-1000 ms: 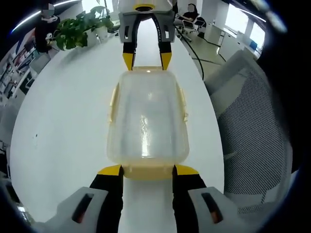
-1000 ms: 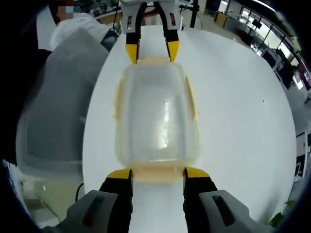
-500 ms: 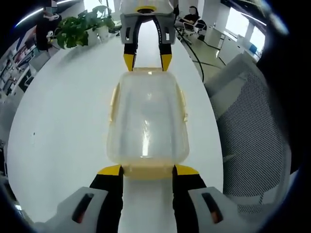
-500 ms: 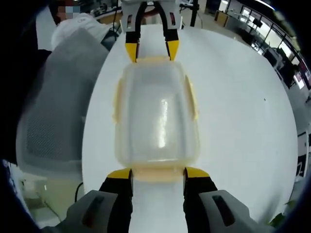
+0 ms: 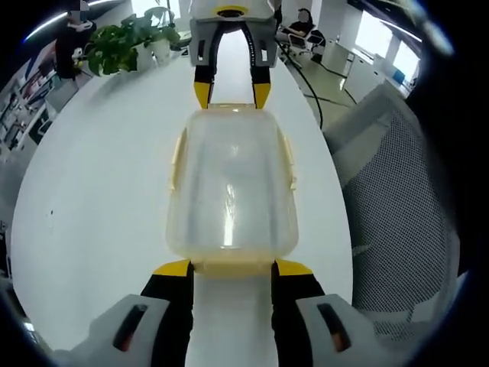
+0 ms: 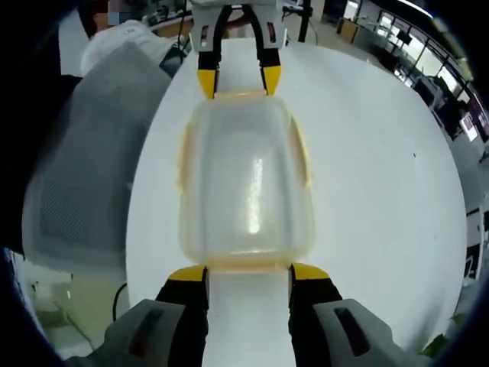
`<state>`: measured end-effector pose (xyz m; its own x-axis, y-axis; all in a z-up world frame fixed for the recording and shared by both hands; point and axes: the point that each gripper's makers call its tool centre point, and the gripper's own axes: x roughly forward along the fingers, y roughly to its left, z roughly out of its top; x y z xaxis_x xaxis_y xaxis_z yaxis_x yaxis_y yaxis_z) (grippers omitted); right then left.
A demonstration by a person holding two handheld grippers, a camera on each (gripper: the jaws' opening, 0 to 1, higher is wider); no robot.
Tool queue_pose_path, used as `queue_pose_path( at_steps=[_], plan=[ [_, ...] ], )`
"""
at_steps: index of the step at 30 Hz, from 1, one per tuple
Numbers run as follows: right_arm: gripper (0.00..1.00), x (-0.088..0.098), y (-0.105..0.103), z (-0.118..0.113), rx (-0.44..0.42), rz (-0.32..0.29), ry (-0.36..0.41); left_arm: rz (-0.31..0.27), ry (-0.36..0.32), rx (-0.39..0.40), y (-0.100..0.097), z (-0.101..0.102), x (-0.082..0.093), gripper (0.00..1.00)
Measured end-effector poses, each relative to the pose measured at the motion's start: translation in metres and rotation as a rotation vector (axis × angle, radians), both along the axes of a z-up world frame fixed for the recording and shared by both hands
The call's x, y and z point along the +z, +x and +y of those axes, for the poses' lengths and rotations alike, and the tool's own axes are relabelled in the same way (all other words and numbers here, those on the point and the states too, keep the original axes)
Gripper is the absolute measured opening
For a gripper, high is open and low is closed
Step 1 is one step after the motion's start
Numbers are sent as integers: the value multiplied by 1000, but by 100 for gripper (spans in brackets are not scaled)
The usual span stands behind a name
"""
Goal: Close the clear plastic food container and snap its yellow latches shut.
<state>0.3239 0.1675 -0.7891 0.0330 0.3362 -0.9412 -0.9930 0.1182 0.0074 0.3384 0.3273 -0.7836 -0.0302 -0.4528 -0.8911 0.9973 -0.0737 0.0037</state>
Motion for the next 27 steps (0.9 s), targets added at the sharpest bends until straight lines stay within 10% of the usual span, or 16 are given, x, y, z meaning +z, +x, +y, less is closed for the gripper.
queue_pose_path(
  at_steps=[27],
  plan=[
    [43, 3, 3, -6, -24, -27, 13, -6, -7, 34, -2, 5, -2, 42]
  ],
)
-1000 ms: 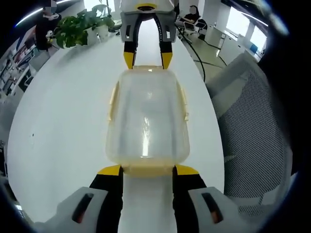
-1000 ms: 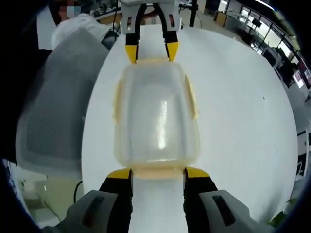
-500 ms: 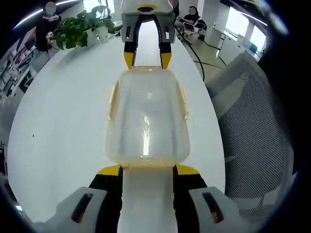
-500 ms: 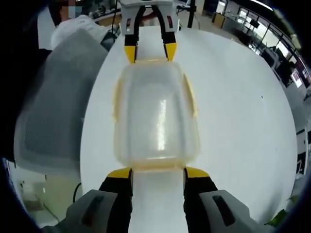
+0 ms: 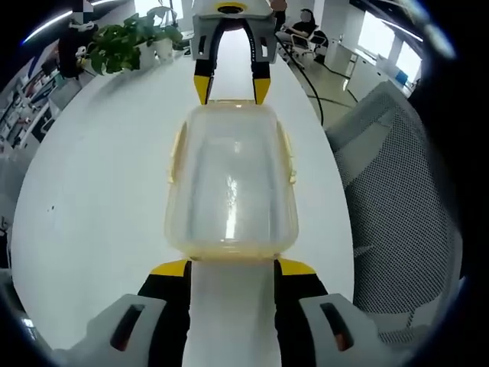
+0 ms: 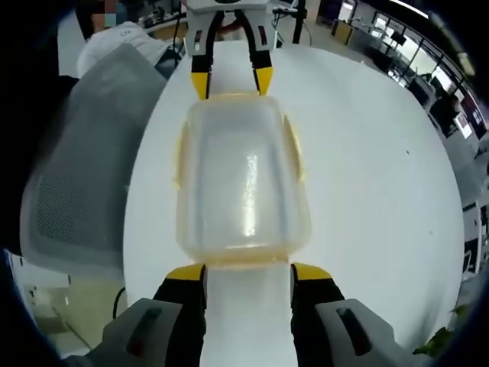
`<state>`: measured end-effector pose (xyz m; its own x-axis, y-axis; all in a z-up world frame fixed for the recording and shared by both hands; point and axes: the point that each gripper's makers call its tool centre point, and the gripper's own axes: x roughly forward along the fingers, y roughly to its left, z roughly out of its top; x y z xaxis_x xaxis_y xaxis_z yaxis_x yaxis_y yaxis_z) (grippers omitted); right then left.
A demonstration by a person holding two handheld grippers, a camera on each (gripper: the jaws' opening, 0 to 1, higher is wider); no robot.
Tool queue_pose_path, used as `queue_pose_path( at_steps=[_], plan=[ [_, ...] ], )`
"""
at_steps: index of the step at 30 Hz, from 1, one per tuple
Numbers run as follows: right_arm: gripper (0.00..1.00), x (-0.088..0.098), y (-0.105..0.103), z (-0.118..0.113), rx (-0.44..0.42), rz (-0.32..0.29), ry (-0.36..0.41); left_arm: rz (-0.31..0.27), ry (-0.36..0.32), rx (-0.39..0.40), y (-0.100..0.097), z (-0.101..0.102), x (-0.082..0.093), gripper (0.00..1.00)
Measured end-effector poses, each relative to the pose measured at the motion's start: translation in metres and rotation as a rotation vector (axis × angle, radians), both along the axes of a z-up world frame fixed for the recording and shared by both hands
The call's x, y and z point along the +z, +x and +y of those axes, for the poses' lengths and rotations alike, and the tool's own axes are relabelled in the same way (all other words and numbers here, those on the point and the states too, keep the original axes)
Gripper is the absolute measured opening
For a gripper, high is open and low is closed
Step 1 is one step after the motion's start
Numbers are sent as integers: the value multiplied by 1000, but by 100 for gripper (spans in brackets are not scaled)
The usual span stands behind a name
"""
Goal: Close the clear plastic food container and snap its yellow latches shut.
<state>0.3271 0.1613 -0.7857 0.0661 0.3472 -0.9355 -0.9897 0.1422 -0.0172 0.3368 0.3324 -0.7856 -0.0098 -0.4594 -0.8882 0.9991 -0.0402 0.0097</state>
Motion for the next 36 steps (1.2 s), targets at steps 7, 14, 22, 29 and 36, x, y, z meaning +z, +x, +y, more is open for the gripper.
queue_pose_path(
  at_steps=[7, 14, 22, 29, 36],
  plan=[
    [46, 6, -1, -1, -84, 20, 52, -3, 22, 17, -3, 9, 2, 41],
    [46, 12, -2, -2, -169, 35, 102, 31, -11, 73, -5, 11, 11, 40],
    [43, 14, -3, 0, -294, 82, 135, 173, -103, 270, -8, -2, 22, 46],
    [43, 17, 3, 0, -388, 85, 158, 162, -83, 328, -2, 3, 19, 47],
    [38, 19, 8, 1, -477, 92, 181, 203, -138, 459, 3, 0, 24, 41]
  ],
)
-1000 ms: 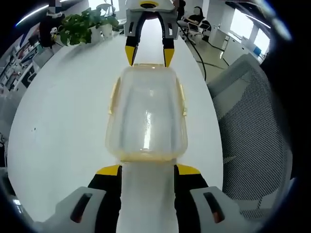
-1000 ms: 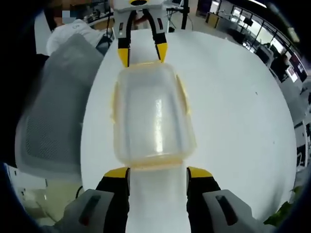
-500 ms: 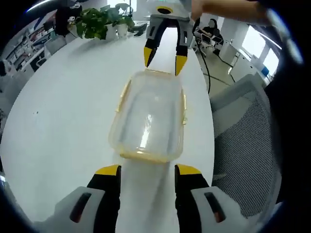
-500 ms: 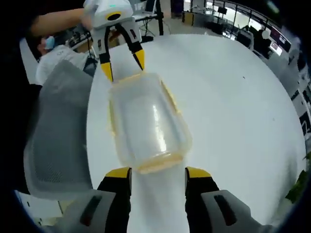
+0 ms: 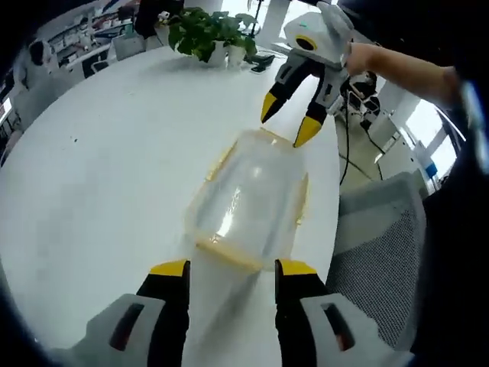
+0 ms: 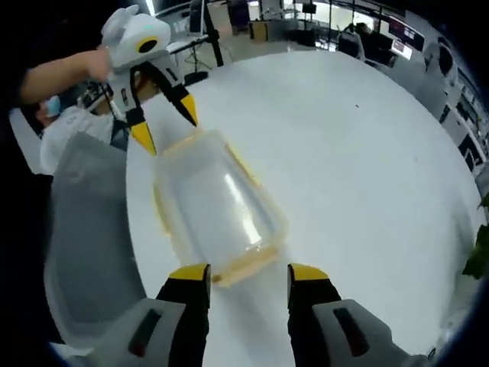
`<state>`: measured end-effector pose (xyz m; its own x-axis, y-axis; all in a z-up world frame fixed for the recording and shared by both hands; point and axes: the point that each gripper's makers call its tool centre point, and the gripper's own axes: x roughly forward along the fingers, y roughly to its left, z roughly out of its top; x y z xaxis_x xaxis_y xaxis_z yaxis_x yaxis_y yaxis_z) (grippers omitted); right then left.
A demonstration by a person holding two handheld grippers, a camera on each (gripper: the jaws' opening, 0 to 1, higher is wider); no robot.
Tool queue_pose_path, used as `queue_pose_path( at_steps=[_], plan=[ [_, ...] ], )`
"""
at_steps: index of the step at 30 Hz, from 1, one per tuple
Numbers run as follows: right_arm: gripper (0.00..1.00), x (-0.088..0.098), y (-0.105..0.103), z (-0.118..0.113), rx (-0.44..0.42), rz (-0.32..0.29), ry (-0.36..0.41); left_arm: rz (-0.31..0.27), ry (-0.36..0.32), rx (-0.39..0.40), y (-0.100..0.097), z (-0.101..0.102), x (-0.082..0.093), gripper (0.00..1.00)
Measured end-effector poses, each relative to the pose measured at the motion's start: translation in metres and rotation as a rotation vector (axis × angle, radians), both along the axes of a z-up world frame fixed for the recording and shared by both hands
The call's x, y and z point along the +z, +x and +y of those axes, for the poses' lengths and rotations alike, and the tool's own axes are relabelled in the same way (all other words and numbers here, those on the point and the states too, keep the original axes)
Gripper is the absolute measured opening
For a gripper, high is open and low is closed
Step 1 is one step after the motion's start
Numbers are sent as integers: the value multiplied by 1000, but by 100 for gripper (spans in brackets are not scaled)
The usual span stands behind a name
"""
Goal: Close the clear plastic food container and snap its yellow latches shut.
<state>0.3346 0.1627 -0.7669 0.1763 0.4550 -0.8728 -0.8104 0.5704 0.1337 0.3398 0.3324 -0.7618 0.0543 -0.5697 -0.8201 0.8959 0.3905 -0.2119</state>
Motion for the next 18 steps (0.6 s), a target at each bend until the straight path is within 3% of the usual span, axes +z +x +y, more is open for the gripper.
queue_pose_path(
  at_steps=[2, 5, 12, 18],
  plan=[
    [37, 0, 1, 1, -21, 8, 10, 40, -33, 67, 1, -3, 1, 41],
    [37, 1, 4, 2, -61, 3, 23, 40, -51, 80, 1, -4, 1, 44],
    [37, -2, 4, 5, -120, 8, 35, 75, -39, 165, -2, -1, -6, 45],
    [36, -1, 3, 6, -183, 21, 69, 97, -66, 318, 5, 0, -4, 44]
  ],
)
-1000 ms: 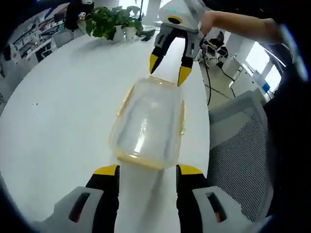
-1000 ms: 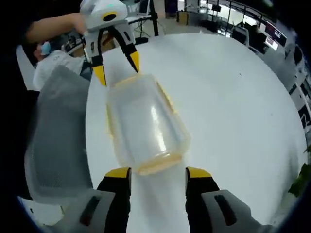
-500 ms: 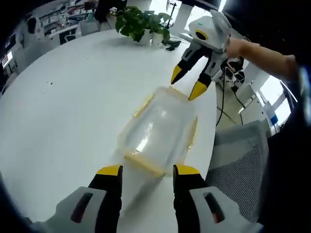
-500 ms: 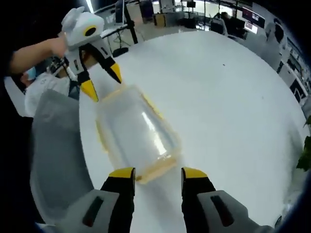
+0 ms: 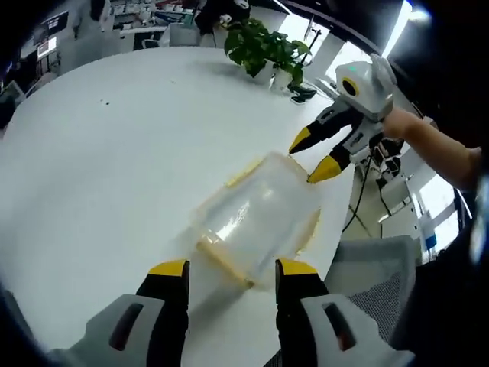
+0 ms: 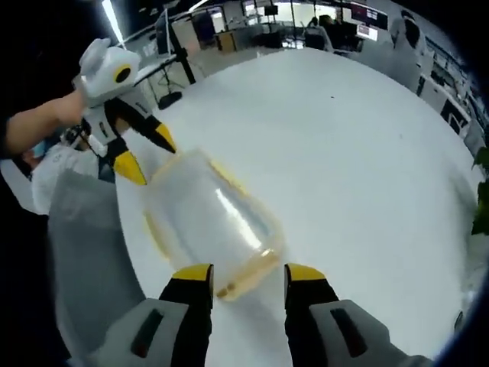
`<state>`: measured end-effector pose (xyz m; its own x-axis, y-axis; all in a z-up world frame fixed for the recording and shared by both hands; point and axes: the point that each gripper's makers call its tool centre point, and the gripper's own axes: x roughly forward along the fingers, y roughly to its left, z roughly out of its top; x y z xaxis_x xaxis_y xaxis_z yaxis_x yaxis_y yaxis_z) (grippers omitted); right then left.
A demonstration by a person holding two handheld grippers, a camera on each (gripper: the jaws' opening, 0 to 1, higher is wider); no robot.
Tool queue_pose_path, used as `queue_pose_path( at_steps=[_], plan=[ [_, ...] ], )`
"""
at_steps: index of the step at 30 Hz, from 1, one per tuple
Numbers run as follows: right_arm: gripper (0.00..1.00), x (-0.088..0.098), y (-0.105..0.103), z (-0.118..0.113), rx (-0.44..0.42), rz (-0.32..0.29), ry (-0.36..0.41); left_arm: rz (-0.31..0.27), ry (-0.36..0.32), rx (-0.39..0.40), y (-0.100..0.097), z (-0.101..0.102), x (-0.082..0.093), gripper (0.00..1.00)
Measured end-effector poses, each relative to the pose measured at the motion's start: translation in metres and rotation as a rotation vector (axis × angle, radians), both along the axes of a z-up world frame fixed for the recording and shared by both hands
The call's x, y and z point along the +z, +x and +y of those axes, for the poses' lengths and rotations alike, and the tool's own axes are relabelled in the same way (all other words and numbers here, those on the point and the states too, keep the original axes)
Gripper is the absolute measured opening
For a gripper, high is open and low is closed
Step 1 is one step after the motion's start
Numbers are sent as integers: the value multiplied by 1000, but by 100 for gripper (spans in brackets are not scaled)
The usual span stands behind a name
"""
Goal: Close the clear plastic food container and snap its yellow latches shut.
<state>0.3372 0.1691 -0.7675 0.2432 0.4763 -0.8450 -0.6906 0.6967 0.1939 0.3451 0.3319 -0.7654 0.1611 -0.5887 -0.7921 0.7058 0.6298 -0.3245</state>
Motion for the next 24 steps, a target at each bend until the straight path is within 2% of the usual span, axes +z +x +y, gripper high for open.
queue_pose_path(
  at_steps=[5, 10, 13, 17, 24],
  plan=[
    [35, -1, -2, -2, -21, 3, 1, 29, 1, 77, 3, 4, -3, 42],
    [33, 0, -1, 2, -60, -1, 34, 42, 8, 96, 0, 3, -6, 39],
    [34, -1, 0, 4, -85, 10, 54, 77, -29, 135, -2, -3, -6, 39],
    [33, -4, -3, 3, -105, 21, 56, 87, -21, 138, -4, -3, -9, 35],
    [30, -5, -5, 5, -126, 42, 79, 111, -49, 149, -7, -11, -12, 32]
  ],
)
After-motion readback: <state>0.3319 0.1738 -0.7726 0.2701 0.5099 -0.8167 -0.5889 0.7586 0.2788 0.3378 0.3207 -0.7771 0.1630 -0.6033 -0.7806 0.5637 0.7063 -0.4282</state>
